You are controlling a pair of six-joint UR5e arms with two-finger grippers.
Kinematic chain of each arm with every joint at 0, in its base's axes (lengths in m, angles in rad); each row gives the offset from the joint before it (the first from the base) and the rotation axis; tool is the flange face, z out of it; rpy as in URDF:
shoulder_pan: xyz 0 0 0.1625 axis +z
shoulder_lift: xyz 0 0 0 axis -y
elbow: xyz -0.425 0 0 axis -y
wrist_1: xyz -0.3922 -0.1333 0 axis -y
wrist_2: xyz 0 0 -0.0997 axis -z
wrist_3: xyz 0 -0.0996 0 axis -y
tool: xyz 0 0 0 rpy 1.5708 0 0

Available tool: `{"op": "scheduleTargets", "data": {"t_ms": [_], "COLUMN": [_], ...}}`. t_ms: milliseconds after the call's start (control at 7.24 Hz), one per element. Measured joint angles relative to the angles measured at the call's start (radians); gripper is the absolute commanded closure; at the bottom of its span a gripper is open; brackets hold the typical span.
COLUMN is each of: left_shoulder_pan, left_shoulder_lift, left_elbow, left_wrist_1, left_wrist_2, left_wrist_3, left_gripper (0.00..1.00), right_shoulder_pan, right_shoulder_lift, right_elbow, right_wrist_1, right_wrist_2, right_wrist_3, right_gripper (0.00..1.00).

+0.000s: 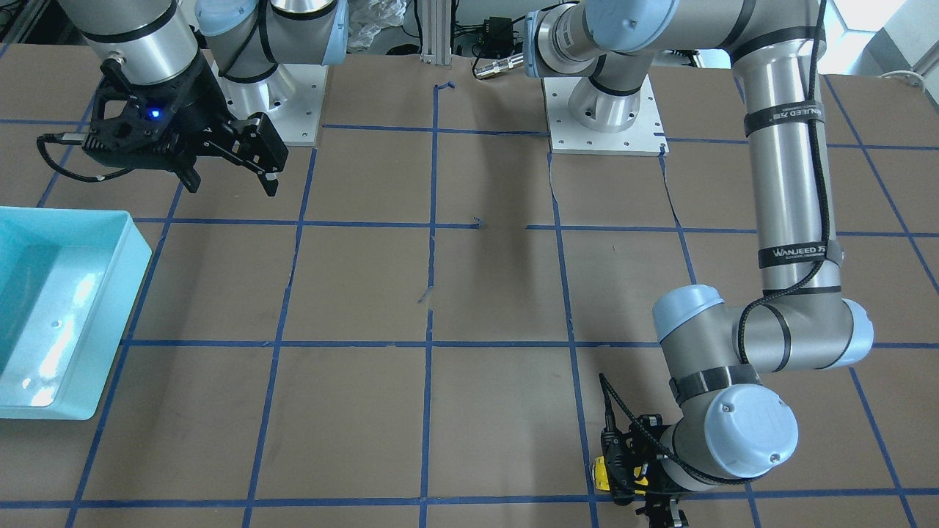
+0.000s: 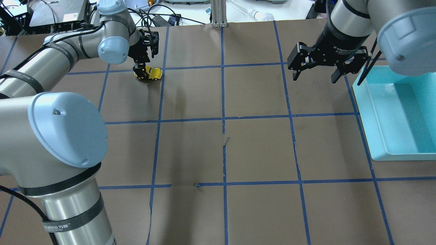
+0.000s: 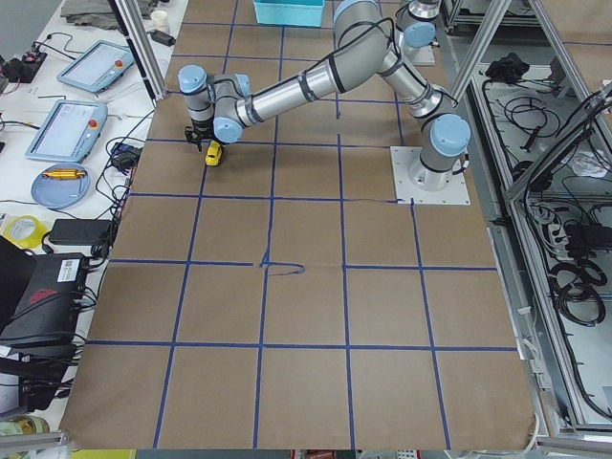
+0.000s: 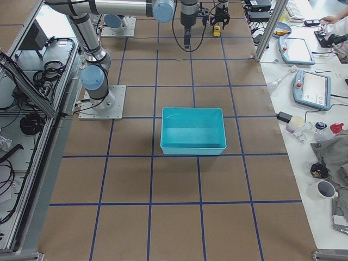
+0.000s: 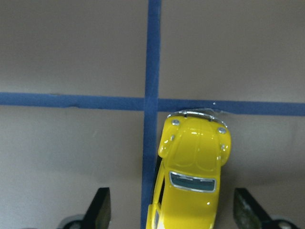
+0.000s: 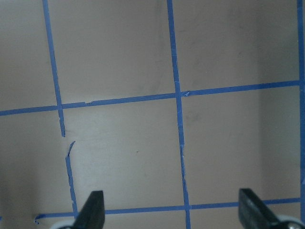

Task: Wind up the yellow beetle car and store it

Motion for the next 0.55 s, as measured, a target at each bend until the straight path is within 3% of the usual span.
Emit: {"op": "scheduleTargets", "data": {"t_ms": [138, 414, 552], "left_shoulder_pan": [-0.002, -0.006, -0.007], "left_shoulder_lift": [0.002, 0.008, 0.010], "left_elbow": [-0.002, -0.006, -0.007], "left_wrist_1": [0.000, -0.001, -0.001], "left_wrist_2": [0.001, 0.002, 0.002], "left_wrist_3": [0.002, 0.006, 0.007], "left_gripper": [0.42, 0.75, 0.80], "right_shoulder_pan": [-0.003, -0.005, -0.005], "right_shoulder_lift": [0.022, 0.052, 0.060], "right_elbow": [0.001, 0.003, 0.009], "right_wrist_1": [-0.030, -0.067, -0.076], "right_wrist_2": [-0.001, -0.004, -0.002], "right_wrist_3": [-0.003, -0.011, -0.012], "right_gripper": [0.00, 0.00, 0.00]}}
